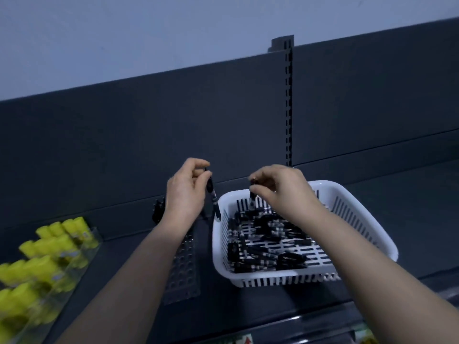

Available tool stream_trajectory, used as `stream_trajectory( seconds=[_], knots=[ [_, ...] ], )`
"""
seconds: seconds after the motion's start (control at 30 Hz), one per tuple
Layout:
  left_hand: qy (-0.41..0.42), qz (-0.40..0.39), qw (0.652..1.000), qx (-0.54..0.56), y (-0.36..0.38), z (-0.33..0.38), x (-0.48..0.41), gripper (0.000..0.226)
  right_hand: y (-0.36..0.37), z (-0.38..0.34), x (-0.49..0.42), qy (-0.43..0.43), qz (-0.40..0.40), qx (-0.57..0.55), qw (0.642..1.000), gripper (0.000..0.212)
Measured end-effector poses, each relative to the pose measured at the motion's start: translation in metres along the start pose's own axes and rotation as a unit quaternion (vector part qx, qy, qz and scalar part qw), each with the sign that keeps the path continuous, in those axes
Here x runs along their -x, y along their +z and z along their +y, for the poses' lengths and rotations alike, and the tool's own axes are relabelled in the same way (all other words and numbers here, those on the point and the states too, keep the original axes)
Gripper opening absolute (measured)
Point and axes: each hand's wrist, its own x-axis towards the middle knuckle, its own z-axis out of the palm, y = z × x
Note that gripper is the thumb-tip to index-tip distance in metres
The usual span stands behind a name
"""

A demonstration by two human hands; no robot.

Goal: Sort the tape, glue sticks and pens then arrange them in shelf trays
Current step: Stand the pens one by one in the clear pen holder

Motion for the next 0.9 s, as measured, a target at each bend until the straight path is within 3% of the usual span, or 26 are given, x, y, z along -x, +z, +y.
stream_trajectory(
  seconds=[0.17, 0.47, 0.7, 0.9],
  knots=[
    [-0.029, 0.027, 0.998, -0.038, -0.053, -0.033, -0.002, 0.011, 0.042, -0.042, -0.018, -0.044, 0.013, -0.078, 0.996, 0.022],
    [-0.048, -0.006, 0.994, -0.101, -0.055, -0.088, -0.001, 0.013, 0.106, -0.049, -0.026, -0.016, -0.033, -0.061, 0.997, 0.012],
    [-0.02, -0.033, 0.986, -0.164, -0.048, -0.105, 0.008, 0.013, 0.123, -0.051, -0.036, 0.006, -0.018, -0.065, 0.998, 0.012],
    [0.063, -0.023, 0.974, -0.217, -0.048, -0.114, 0.016, 0.017, 0.135, -0.058, -0.041, 0.002, -0.016, -0.085, 0.996, 0.013]
  ],
)
